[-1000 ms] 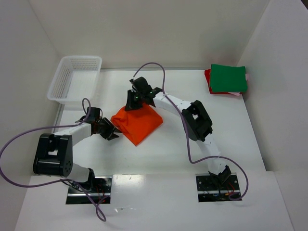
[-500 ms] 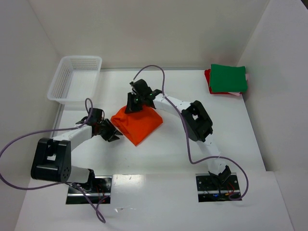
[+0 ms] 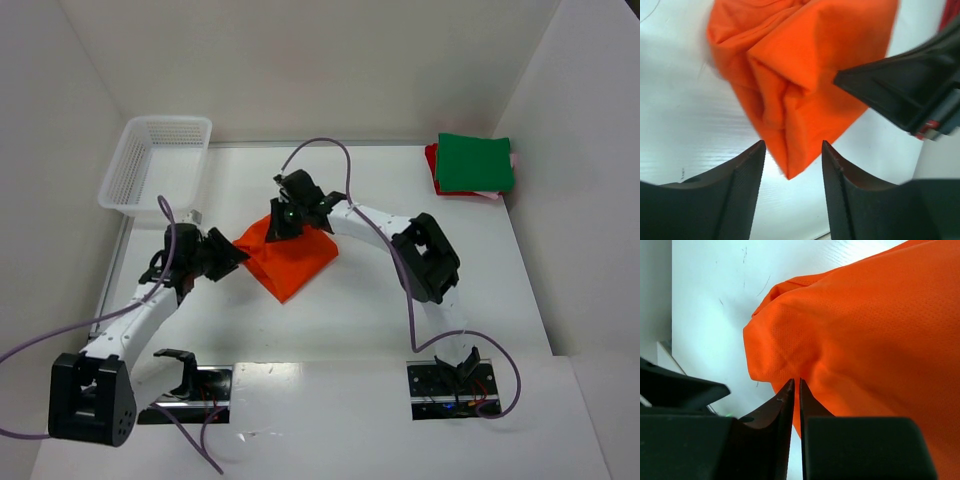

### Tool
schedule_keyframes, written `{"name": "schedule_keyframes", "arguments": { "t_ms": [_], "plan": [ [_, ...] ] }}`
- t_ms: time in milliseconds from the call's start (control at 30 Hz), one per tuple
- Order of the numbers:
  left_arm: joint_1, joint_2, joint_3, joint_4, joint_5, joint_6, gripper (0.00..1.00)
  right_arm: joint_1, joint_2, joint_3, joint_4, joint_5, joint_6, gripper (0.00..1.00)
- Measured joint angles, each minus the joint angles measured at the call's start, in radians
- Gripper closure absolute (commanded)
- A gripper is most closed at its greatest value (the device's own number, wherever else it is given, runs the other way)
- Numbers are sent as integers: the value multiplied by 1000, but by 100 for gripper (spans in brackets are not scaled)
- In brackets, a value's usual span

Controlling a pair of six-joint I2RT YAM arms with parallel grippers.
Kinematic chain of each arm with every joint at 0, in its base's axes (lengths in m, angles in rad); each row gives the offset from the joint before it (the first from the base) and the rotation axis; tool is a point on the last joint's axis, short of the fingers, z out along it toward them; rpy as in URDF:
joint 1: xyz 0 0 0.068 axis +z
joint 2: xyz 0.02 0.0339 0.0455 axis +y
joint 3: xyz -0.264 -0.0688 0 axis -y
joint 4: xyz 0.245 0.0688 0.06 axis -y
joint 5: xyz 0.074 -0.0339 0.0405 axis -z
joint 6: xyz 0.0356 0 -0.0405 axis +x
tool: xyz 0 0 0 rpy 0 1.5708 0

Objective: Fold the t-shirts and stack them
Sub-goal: Fold the long partially folded tshirt into a neat square, then smooth out wrinkles on the folded tshirt

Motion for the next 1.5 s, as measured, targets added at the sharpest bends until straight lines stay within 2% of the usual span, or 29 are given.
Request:
{"name": "schedule_keyframes", "arguments": {
  "t_ms": [167,333,500,667,1167,1500],
  "plan": [
    [0,49,-56,0,-26,-7,46,8,5,2,0,-2,-13,89],
    [-6,161,-67,37,-30,-5,46,9,14,3,-1,-8,-26,89],
    [-14,291,-51,74,-29,3,51,9,22,12,-2,-16,-30,89],
    [-20,346,2,103,-26,9,54,9,25,29,0,-19,-32,89],
    [-32,362,28,115,8,37,55,9,42,43,-3,-26,-32,88],
    [-40,197,-4,58,8,51,54,9,43,54,-5,-27,-32,88]
  ]
}}
